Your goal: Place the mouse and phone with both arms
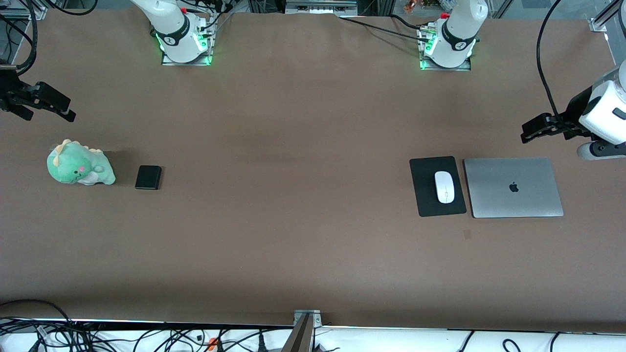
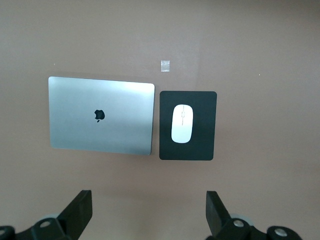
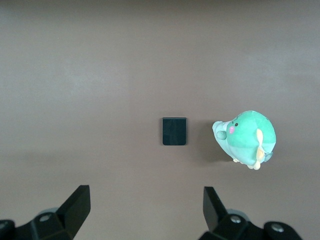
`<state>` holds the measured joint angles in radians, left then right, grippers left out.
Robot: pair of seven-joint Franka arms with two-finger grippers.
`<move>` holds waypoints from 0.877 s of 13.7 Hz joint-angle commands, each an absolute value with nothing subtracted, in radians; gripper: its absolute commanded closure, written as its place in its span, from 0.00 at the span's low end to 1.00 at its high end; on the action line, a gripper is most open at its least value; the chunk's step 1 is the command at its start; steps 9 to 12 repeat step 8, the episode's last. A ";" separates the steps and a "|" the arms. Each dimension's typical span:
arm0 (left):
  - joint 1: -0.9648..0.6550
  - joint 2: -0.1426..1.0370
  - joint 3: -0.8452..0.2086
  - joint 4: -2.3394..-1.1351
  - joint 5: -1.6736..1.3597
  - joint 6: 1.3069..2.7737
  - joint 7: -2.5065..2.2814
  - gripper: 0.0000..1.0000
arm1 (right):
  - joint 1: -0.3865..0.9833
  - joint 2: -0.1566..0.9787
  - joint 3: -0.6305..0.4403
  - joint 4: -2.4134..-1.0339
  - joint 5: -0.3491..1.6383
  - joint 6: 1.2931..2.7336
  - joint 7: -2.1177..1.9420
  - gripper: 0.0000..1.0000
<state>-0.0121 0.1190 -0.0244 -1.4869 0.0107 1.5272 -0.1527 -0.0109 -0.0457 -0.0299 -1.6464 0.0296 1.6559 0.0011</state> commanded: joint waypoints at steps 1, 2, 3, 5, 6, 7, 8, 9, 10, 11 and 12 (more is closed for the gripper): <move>-0.008 0.120 -0.023 -1.477 -0.011 1.523 -0.132 0.00 | -0.015 -0.049 -0.025 -1.646 0.017 1.655 -0.009 0.00; -0.008 0.120 -0.023 -1.477 -0.011 1.523 -0.132 0.00 | -0.015 -0.049 -0.025 -1.646 0.017 1.655 -0.009 0.00; -0.008 0.118 -0.023 -1.477 -0.011 1.523 -0.132 0.00 | -0.015 -0.049 -0.025 -1.646 0.017 1.655 -0.009 0.00; -0.008 0.118 -0.023 -1.476 -0.011 1.523 -0.132 0.00 | -0.015 -0.049 -0.025 -1.646 0.017 1.655 -0.009 0.00; -0.008 0.118 -0.023 -1.476 -0.012 1.523 -0.132 0.00 | -0.015 -0.049 -0.023 -1.646 0.017 1.655 -0.009 0.00; -0.008 0.118 -0.025 -1.473 -0.014 1.523 -0.132 0.00 | -0.015 -0.049 -0.025 -1.646 0.017 1.655 -0.009 0.00; -0.008 0.118 -0.026 -1.471 -0.011 1.525 -0.132 0.00 | -0.015 -0.049 -0.023 -1.646 0.017 1.655 -0.009 0.00; -0.008 0.118 -0.026 -1.471 -0.011 1.525 -0.132 0.00 | -0.015 -0.049 -0.023 -1.646 0.017 1.655 -0.009 0.00; -0.008 0.118 -0.026 -1.471 -0.011 1.525 -0.132 0.00 | -0.015 -0.049 -0.023 -1.646 0.017 1.655 -0.009 0.00; -0.008 0.118 -0.026 -1.471 -0.011 1.525 -0.132 0.00 | -0.015 -0.049 -0.023 -1.646 0.017 1.655 -0.009 0.00; -0.008 0.118 -0.026 -1.471 -0.011 1.525 -0.132 0.00 | -0.015 -0.049 -0.023 -1.646 0.017 1.655 -0.009 0.00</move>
